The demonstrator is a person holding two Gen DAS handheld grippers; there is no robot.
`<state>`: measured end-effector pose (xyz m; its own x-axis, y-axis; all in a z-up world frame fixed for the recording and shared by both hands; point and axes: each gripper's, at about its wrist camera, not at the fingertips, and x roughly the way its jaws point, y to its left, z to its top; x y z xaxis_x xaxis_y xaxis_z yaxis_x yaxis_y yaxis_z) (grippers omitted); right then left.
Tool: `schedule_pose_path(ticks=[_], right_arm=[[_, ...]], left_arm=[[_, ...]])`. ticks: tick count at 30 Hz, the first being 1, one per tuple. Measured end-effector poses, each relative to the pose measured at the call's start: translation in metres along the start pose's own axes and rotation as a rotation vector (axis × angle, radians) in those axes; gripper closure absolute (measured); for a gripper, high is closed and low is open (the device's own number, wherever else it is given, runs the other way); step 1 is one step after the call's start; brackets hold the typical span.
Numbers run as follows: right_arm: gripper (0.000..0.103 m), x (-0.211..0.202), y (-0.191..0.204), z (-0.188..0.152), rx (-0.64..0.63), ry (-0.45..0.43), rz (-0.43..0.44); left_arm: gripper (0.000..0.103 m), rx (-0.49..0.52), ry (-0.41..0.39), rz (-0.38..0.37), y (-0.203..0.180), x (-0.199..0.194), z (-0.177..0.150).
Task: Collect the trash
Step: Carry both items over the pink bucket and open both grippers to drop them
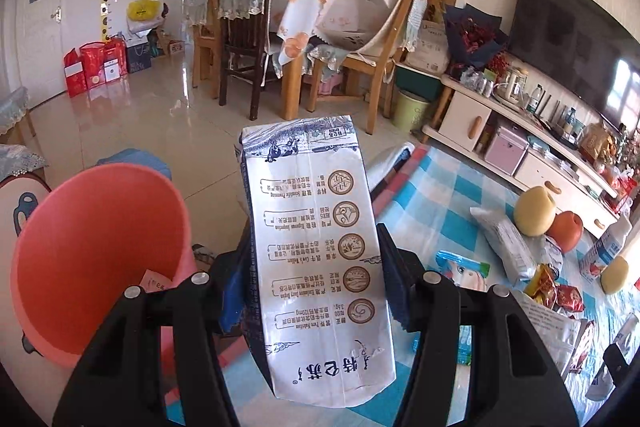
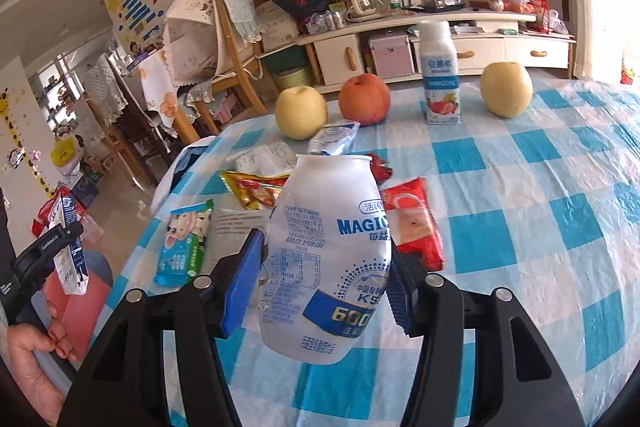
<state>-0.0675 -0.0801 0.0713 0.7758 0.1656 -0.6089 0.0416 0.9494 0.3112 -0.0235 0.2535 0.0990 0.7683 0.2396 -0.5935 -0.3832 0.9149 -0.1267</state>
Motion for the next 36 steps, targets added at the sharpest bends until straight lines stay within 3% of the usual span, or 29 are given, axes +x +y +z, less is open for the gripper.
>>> schedule_pose_path(ticks=[6, 14, 19, 23, 27, 36], right_arm=[[0.045, -0.003, 0.069, 0.005, -0.104, 0.016, 0.104], [0.045, 0.010, 0.199, 0.011, -0.272, 0.092, 0.330], [0.045, 0.024, 0.294, -0.003, -0.392, 0.177, 0.481], [0.045, 0.039, 0.356, -0.023, -0.491, 0.233, 0.538], [0.045, 0.060, 0.391, -0.042, -0.529, 0.291, 0.570], [0.045, 0.101, 0.415, -0.063, -0.538, 0.368, 0.610]], left_arm=[[0.045, -0.028, -0.027, 0.064, 0.031, -0.005, 0.018], [0.045, -0.170, -0.026, 0.163, 0.111, -0.007, 0.039], [0.045, -0.268, -0.007, 0.255, 0.169, -0.004, 0.043], [0.045, -0.323, 0.021, 0.290, 0.201, 0.002, 0.041], [0.045, -0.350, 0.056, 0.307, 0.222, 0.010, 0.039], [0.045, -0.392, 0.111, 0.338, 0.248, 0.026, 0.030]])
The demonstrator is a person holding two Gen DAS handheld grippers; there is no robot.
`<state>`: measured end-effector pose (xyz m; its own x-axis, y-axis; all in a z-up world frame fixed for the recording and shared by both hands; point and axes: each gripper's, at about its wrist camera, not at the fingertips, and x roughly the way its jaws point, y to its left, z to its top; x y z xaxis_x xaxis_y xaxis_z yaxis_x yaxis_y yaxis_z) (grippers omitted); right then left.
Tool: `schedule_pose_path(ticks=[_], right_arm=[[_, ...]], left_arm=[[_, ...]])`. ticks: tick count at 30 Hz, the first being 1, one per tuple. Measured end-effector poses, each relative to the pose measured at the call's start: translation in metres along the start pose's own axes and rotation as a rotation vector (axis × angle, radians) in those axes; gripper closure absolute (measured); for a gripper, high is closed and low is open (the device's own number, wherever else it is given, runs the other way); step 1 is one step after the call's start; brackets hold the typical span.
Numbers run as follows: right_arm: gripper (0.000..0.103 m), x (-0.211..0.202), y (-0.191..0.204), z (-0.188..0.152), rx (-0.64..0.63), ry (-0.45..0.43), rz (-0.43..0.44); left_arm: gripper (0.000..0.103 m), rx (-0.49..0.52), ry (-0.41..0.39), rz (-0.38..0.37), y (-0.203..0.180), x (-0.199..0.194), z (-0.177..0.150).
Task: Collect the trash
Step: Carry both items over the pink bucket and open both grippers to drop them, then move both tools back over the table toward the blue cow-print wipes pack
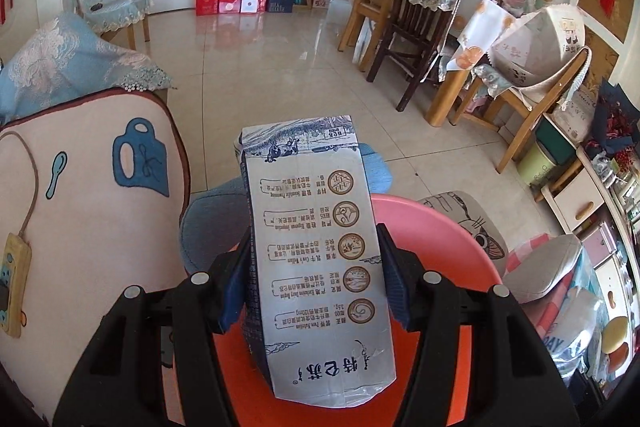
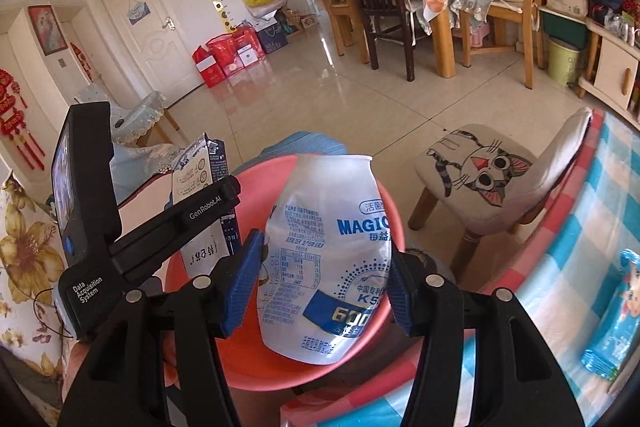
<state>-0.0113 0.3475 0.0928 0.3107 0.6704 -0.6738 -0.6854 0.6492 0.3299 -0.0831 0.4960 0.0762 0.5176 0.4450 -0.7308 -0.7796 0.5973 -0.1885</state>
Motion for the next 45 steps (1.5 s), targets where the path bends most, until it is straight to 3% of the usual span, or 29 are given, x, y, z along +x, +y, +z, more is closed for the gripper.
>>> schedule_pose_path(ticks=[3, 7, 11, 19, 25, 28, 33, 45], right_arm=[[0.044, 0.009, 0.004, -0.001, -0.006, 0.022, 0.026], [0.034, 0.010, 0.002, -0.006, -0.010, 0.003, 0.004], [0.026, -0.005, -0.005, -0.014, -0.006, -0.048, -0.053], [0.023, -0.048, -0.030, -0.038, 0.036, -0.120, -0.146], [0.021, -0.080, -0.051, -0.064, 0.059, -0.150, -0.216], [0.017, -0.095, -0.063, -0.075, 0.080, -0.164, -0.241], [0.015, -0.117, -0.082, -0.095, 0.106, -0.174, -0.275], [0.014, -0.166, -0.134, -0.139, 0.178, -0.188, -0.350]], left_arm=[[0.044, 0.019, -0.003, 0.015, -0.002, 0.001, -0.001], [0.044, 0.045, -0.004, 0.034, -0.007, 0.002, -0.002], [0.042, 0.040, -0.009, 0.002, -0.009, -0.002, -0.003], [0.027, 0.149, -0.162, -0.029, -0.039, -0.025, -0.012], [0.021, 0.173, -0.290, -0.152, -0.063, -0.052, -0.022], [0.020, 0.186, -0.300, -0.244, -0.078, -0.061, -0.027], [0.019, 0.236, -0.332, -0.315, -0.101, -0.075, -0.039], [0.019, 0.434, -0.287, -0.419, -0.173, -0.099, -0.083]])
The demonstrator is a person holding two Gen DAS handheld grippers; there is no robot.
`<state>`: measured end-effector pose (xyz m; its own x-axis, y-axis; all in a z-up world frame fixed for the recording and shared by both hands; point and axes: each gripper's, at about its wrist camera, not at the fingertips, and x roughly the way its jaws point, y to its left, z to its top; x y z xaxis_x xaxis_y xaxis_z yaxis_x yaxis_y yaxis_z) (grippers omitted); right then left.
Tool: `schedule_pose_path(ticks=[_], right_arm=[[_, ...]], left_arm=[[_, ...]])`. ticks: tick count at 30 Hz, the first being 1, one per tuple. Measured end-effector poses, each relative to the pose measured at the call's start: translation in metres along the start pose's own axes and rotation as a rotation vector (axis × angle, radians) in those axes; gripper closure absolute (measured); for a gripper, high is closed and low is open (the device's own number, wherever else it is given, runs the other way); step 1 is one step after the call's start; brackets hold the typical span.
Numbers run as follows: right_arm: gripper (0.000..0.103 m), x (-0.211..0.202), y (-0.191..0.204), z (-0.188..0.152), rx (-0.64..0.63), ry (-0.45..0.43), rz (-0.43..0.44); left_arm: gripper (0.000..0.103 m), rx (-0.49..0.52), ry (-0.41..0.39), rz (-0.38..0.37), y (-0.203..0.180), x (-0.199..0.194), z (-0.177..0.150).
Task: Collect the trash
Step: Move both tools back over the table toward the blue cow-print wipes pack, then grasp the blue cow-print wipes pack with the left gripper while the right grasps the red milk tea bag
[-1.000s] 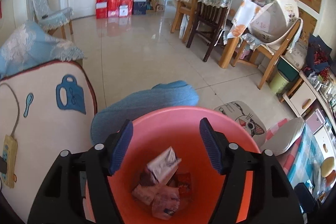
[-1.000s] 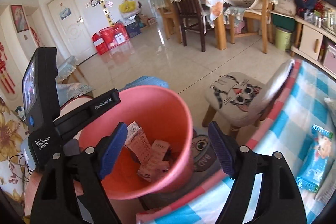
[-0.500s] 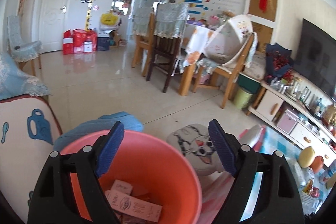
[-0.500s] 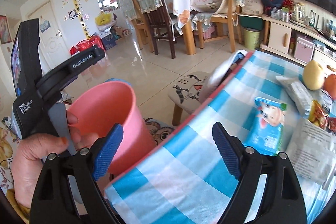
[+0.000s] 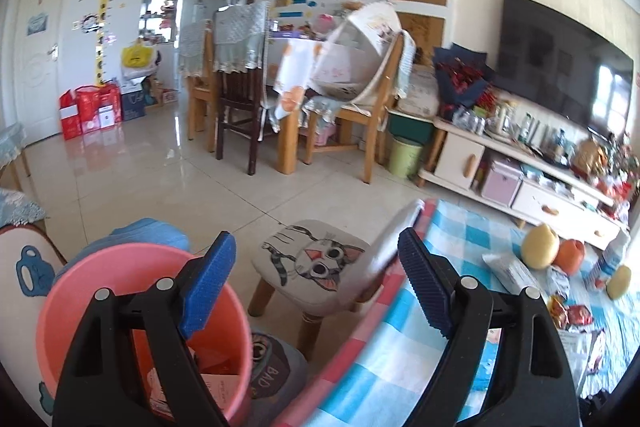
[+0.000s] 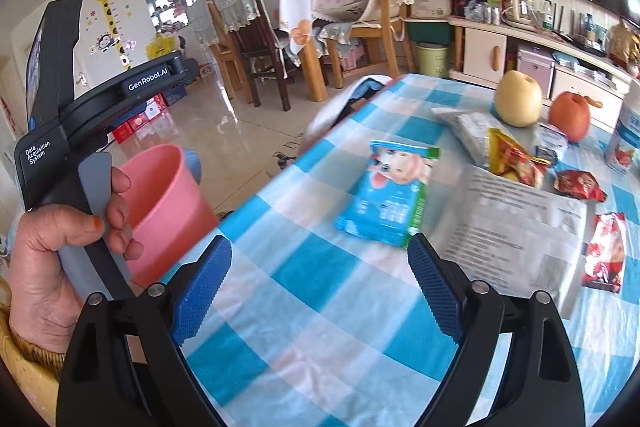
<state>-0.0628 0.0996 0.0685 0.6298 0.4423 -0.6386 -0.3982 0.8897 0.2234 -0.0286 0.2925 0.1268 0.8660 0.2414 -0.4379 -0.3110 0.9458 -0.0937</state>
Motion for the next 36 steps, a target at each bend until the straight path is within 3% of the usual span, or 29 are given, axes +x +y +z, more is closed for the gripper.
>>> schedule_pose_path(ticks=[11, 23, 28, 36], right_arm=[[0.013, -0.029, -0.066, -0.007, 0.113, -0.059, -0.053], [0.010, -0.064, -0.135, -0.004, 0.252, -0.105, -0.124], [0.010, -0.072, -0.169, -0.006, 0.303, -0.100, -0.178], [0.010, -0.076, -0.230, -0.017, 0.394, -0.051, -0.280]], left_arm=[[0.019, 0.204, 0.060, -0.076, -0.080, -0.001, -0.024], [0.019, 0.300, 0.247, -0.205, -0.137, 0.020, -0.060], [0.019, 0.326, 0.340, -0.206, -0.157, 0.042, -0.079], [0.019, 0.386, 0.408, -0.161, -0.169, 0.065, -0.092]])
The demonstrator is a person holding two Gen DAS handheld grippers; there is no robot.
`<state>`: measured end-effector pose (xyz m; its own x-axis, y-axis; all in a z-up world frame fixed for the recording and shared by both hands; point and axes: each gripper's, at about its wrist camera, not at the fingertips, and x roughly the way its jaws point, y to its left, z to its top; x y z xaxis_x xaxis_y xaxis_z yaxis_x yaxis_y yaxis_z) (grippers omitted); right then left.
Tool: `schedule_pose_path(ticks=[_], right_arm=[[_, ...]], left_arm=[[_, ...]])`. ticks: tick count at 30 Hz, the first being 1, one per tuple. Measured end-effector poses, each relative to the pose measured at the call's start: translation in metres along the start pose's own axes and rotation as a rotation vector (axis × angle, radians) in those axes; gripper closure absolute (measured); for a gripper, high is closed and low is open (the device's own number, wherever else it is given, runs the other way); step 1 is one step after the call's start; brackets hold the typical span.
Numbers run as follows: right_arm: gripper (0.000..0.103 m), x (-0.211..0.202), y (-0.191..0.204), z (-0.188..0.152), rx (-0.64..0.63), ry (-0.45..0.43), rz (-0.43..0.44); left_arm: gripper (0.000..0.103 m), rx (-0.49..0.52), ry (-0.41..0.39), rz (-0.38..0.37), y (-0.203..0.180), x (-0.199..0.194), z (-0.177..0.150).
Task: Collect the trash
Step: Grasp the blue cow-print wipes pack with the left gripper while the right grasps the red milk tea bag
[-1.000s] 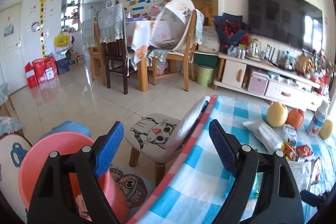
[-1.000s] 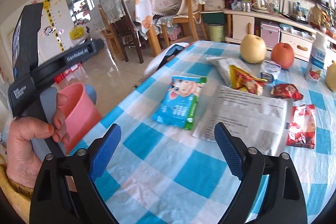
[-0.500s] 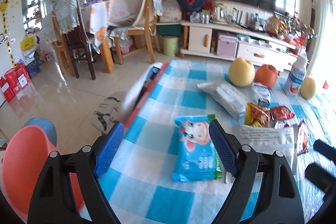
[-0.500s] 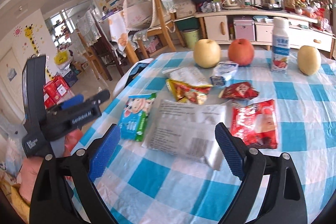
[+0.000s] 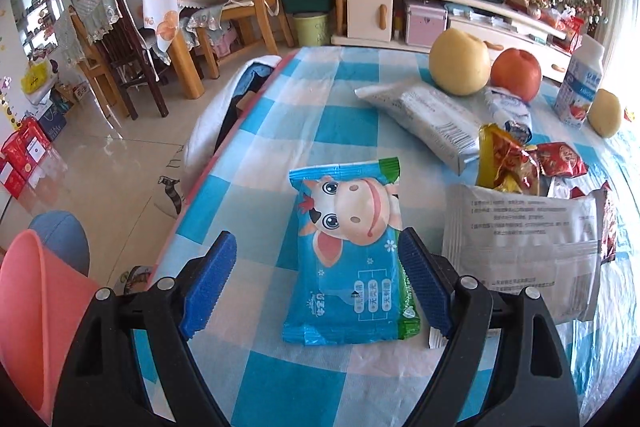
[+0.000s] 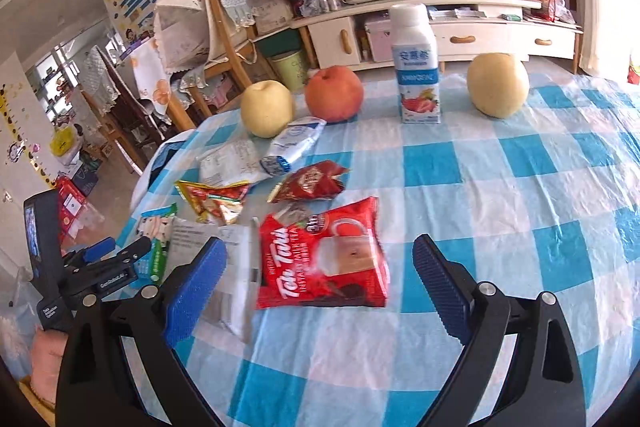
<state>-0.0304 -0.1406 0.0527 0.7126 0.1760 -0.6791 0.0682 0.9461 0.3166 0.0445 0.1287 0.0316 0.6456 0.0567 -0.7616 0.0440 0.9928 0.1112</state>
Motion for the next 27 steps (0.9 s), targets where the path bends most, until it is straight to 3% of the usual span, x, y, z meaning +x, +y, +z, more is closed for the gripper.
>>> schedule_pose_path(ticks=[7, 17, 23, 27], right_arm=[[0.010, 0.023, -0.024, -0.001, 0.041, 0.093, -0.020], [0.010, 0.045, -0.006, -0.006, -0.084, 0.159, -0.042], [0.010, 0.053, 0.001, -0.007, -0.105, 0.177, 0.003], [0.008, 0.056, 0.005, -0.007, -0.122, 0.173, 0.004]], left_arm=[[0.019, 0.021, 0.034, 0.004, -0.008, 0.013, 0.003], [0.019, 0.023, 0.069, 0.017, -0.011, 0.026, 0.005], [0.019, 0.018, 0.067, 0.014, -0.011, 0.028, 0.006], [0.027, 0.011, 0.058, 0.015, -0.012, 0.027, 0.006]])
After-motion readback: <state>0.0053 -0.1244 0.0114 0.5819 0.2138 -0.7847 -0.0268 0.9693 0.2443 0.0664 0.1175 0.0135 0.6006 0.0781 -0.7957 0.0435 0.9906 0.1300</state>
